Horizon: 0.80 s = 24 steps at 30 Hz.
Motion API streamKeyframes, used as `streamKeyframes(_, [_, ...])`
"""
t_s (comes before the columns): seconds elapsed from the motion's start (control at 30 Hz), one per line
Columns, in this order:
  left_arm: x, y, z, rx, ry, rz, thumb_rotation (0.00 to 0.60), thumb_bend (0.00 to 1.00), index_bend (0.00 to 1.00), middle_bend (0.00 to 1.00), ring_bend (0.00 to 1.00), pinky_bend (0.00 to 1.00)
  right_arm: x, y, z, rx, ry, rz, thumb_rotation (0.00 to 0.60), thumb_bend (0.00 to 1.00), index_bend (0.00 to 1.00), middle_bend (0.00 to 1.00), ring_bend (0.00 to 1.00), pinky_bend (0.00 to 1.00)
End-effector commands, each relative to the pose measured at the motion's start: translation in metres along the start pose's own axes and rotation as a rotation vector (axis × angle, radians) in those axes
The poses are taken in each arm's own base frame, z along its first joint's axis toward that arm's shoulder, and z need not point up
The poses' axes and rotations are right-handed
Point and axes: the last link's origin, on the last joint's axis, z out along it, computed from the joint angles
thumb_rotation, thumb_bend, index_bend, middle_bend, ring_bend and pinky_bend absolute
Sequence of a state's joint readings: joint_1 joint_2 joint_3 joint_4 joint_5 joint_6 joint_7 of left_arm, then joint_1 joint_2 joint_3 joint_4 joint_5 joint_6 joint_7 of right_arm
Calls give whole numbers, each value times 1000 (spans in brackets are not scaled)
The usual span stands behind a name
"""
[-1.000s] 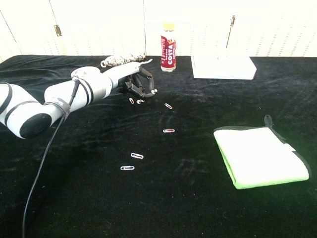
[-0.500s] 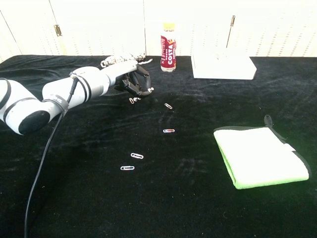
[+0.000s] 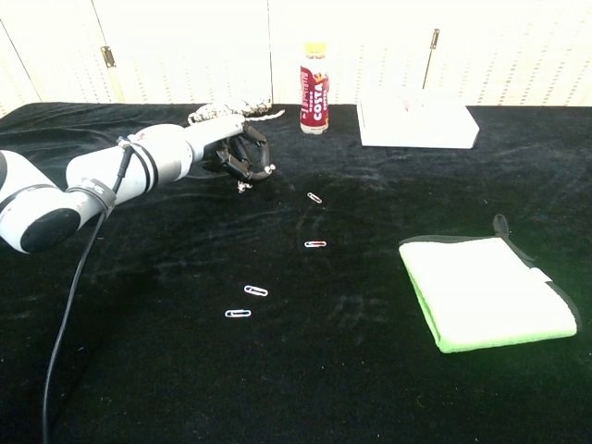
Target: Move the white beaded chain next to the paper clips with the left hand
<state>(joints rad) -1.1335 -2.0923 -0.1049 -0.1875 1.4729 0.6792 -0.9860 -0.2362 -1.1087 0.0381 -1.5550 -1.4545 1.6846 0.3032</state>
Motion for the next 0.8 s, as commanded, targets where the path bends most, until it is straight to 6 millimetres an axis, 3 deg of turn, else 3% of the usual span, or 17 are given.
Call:
streamKeyframes(0.03, [6, 2, -2, -32, 30, 0, 600, 514, 886, 1000, 1000, 1000, 0, 0, 0, 5, -6, 3, 600, 9, 0, 0, 0, 0])
streamKeyframes(0.23, [9, 0, -18, -87, 91, -55, 600, 514, 886, 1000, 1000, 1000, -1, -2, 3, 32, -36, 10, 600, 9, 0, 0, 0, 0])
streamKeyframes(0.4, [-1, 5, -40, -129, 108, -82, 600, 514, 886, 1000, 1000, 1000, -3, -6, 5, 71, -62, 16, 600, 10, 0, 0, 0, 0])
streamKeyframes(0.63, [-24, 29, -82, -139, 79, -100, 600, 513, 886, 1000, 1000, 1000, -3, -11, 1, 123, -83, 20, 600, 9, 0, 0, 0, 0])
streamKeyframes(0.8, [-30, 48, -106, -142, 86, -70, 600, 514, 886, 1000, 1000, 1000, -1, -14, -9, 168, -76, 19, 600, 9, 0, 0, 0, 0])
